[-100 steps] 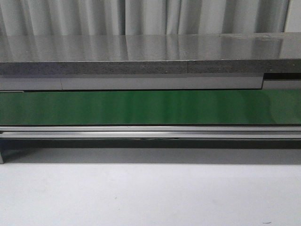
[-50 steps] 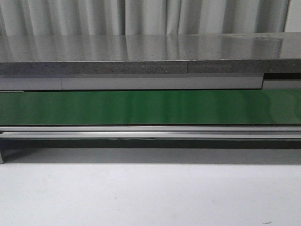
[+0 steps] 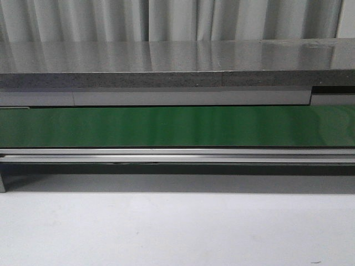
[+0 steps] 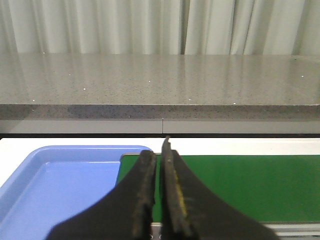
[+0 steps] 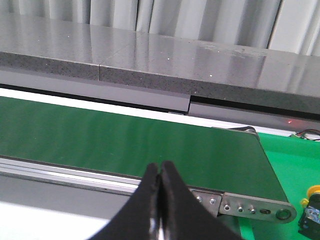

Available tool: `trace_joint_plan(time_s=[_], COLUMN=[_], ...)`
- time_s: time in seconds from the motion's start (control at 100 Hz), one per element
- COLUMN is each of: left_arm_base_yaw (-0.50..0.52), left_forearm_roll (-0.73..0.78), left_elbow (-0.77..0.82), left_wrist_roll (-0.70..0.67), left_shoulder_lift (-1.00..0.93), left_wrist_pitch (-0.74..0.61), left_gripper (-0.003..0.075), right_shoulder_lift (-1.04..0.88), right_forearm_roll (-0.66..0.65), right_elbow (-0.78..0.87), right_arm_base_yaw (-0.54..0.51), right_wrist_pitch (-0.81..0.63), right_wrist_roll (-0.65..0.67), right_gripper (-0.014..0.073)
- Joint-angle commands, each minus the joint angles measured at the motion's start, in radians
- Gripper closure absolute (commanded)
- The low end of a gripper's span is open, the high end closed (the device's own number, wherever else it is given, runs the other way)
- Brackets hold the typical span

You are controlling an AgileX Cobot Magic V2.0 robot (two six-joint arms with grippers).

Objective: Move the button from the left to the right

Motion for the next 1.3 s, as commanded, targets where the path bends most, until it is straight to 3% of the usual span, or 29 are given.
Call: trace_joint_plan(time_s=[0.0,0.15,0.47,1.29], left_arm_base_yaw=[-0.009,-0.009,-0.009,-0.009], left_forearm_roll=[0.046,0.135,0.144,0.158], left_elbow=[0.007,0.088,0.217,0.254], left_wrist_roll=[-0.059,-0.174,-0.176,-0.179], left_shoulder_lift=[-0.018,-0.077,-0.26,-0.256], left_wrist_pitch=[-0.093,-0.095,-0.095,-0.14], left_gripper=[0.0715,0.0715,0.0715,0.0715], right_shoulder_lift=[-0.012,-0.012,-0.012,-0.012], right_forearm_roll=[-0.002,-0.002,-0.002,-0.002], right_elbow=[0.001,0.001,0.001,0.001], right_arm_base_yaw=[-0.002,-0.002,-0.002,-0.002], right_wrist_pitch=[-0.086,-0.086,-0.086,-0.086], right_wrist_roll=[0.001,0.001,0.001,0.001], right_gripper=[0.0662,0.0662,0.0662,0.0662])
